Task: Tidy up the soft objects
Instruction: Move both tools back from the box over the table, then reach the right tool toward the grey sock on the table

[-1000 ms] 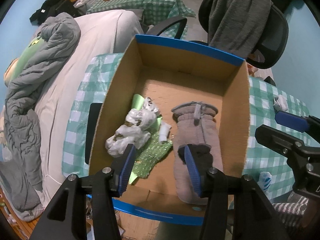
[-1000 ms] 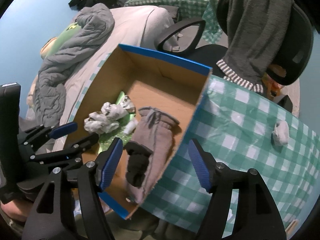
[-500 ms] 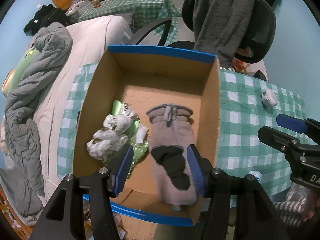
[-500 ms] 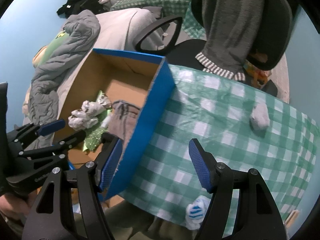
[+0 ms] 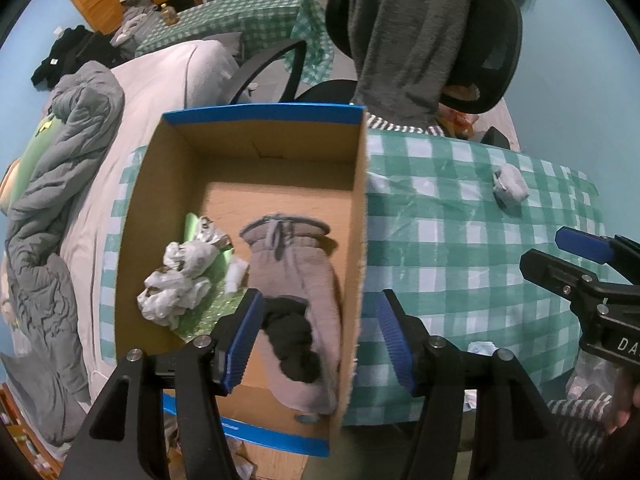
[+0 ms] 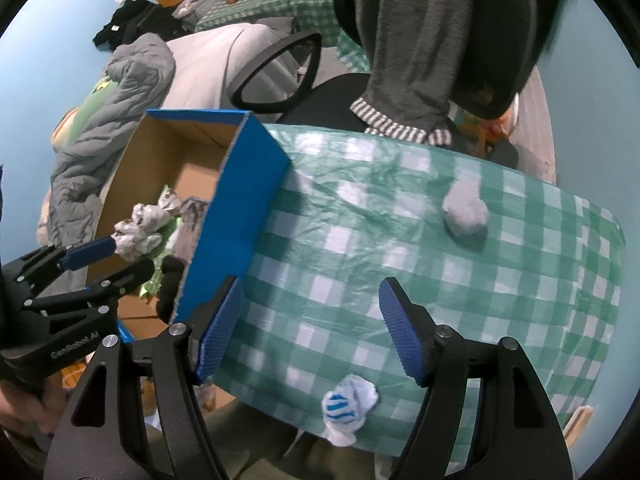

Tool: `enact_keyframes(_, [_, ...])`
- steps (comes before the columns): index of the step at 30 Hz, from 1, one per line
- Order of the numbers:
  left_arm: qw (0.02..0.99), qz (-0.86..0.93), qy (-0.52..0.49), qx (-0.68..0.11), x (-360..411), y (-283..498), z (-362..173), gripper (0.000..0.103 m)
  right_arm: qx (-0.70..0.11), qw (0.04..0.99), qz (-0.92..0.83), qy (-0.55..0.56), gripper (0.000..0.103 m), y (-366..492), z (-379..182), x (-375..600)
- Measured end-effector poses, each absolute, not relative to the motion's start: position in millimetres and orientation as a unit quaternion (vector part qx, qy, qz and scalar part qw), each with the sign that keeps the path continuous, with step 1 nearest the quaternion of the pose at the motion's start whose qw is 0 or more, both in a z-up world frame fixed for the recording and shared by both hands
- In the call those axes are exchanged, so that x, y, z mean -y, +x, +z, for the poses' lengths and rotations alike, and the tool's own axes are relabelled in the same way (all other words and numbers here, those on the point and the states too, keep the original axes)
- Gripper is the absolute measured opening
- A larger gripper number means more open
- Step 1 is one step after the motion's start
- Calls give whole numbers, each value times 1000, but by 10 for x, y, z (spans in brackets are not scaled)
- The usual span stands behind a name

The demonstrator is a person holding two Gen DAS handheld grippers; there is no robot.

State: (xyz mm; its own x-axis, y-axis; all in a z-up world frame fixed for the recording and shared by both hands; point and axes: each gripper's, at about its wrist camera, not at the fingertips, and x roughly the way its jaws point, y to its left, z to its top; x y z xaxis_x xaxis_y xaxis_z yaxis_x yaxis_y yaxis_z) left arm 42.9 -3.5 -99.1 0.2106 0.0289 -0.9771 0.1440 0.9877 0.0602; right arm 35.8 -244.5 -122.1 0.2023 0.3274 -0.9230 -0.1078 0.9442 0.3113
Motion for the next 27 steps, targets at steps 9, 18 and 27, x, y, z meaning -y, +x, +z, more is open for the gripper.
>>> enact_keyframes(9, [769,-52,79,-632,333,475,-1034,64,-620,770,121,93,72,354,-1308,2788])
enact_keyframes(18, [763,-68,92,-636,628,598,-1133,68,-631,765,98,85,73,456,-1511,3109])
enact_keyframes(27, [748,-80,98,-651,809,766,-1336,68,-636,763,88,76,73,612,-1666,3315])
